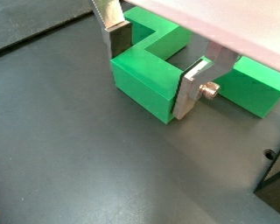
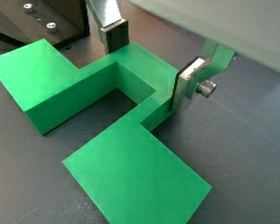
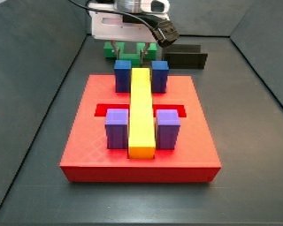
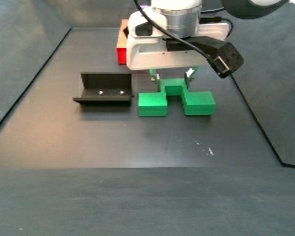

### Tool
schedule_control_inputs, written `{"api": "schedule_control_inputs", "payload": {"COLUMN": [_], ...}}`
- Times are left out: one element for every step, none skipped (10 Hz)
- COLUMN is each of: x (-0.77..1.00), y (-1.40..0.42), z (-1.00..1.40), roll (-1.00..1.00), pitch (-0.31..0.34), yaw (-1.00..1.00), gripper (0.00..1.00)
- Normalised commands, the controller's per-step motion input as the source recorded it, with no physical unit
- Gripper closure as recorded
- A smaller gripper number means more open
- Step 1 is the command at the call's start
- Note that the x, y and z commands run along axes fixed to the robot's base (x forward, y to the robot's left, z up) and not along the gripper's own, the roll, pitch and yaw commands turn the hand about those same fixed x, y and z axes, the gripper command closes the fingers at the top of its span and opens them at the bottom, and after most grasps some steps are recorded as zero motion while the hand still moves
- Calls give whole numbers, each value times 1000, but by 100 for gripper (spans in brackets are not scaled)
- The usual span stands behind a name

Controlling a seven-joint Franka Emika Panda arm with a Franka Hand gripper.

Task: Pick up the green object. Move up. Place the green object on the fixture. Regrasp the green object. Move to above the board. Insert the green object.
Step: Pick up the green object.

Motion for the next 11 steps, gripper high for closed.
{"api": "schedule_control_inputs", "payload": {"x": [0, 0, 0, 0, 0, 0, 0, 0, 0, 0, 0], "y": [0, 0, 0, 0, 0, 0, 0, 0, 0, 0, 0], "z": [0, 0, 0, 0, 0, 0, 0, 0, 0, 0, 0], "roll": [0, 0, 0, 0, 0, 0, 0, 0, 0, 0, 0], "pitch": [0, 0, 0, 0, 0, 0, 0, 0, 0, 0, 0], "yaw": [0, 0, 0, 0, 0, 0, 0, 0, 0, 0, 0], "gripper": [100, 100, 100, 100, 100, 100, 100, 100, 100, 100, 100]}}
